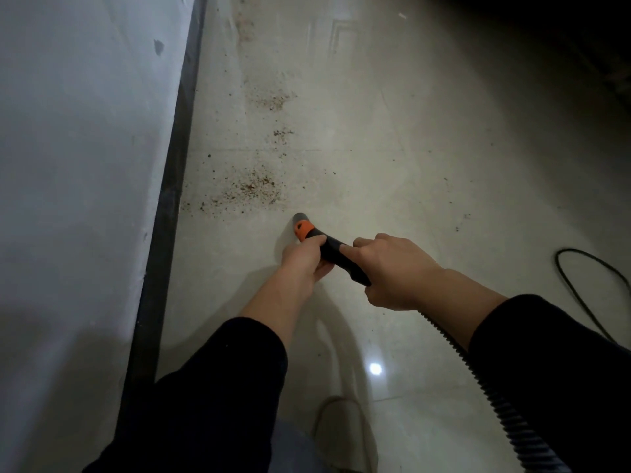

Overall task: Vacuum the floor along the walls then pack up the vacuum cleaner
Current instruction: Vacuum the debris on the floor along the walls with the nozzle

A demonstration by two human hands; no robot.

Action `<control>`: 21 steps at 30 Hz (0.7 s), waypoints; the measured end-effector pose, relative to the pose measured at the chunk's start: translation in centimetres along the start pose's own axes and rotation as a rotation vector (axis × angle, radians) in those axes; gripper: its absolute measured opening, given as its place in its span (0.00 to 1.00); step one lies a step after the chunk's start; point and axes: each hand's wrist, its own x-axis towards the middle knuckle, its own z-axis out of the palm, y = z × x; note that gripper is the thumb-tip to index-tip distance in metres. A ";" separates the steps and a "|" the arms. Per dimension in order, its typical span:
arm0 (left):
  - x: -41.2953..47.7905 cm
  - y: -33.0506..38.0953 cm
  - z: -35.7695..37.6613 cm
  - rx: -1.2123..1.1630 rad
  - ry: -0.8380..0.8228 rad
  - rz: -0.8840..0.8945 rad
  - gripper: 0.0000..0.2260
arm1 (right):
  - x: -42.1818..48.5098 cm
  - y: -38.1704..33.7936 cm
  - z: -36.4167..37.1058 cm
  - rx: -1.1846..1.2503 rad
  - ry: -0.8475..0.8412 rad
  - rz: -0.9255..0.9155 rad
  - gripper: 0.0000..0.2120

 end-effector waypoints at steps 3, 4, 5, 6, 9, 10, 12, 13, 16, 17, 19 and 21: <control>0.3 -0.3 0.6 0.005 -0.007 -0.006 0.18 | -0.3 0.4 0.4 0.010 -0.002 0.031 0.18; 0.5 -0.4 0.7 0.007 -0.001 -0.005 0.18 | -0.3 0.4 0.5 0.014 -0.002 0.037 0.18; 0.8 -0.5 0.8 0.007 0.005 -0.003 0.18 | -0.2 0.4 0.6 0.016 -0.001 0.036 0.17; 1.0 -0.5 0.8 0.006 0.008 0.000 0.18 | -0.2 0.5 0.6 0.018 0.002 0.030 0.17; 1.6 -0.2 1.3 0.011 0.005 0.020 0.18 | 0.3 1.3 0.3 0.021 0.004 0.016 0.16; 1.8 -0.1 1.5 0.011 0.004 0.025 0.18 | 0.5 1.7 0.1 0.023 -0.002 0.011 0.16; 2.2 0.3 2.1 0.010 -0.009 0.034 0.18 | 0.8 2.5 -0.3 0.028 -0.010 0.009 0.14; 2.4 0.5 2.5 0.008 -0.013 0.037 0.18 | 1.0 2.9 -0.3 0.029 -0.010 0.012 0.13; 3.3 1.1 3.3 0.005 -0.001 0.043 0.18 | 1.8 3.8 -0.2 0.039 -0.007 0.023 0.16; 3.5 1.3 3.6 0.012 0.004 0.043 0.18 | 2.1 4.1 -0.2 0.041 -0.004 0.024 0.17; 4.0 1.9 3.9 0.021 0.023 0.041 0.17 | 2.8 4.5 -0.2 0.045 0.002 0.017 0.19; 4.2 2.6 4.3 0.024 0.042 0.036 0.17 | 3.4 5.0 -0.3 0.058 0.007 0.008 0.19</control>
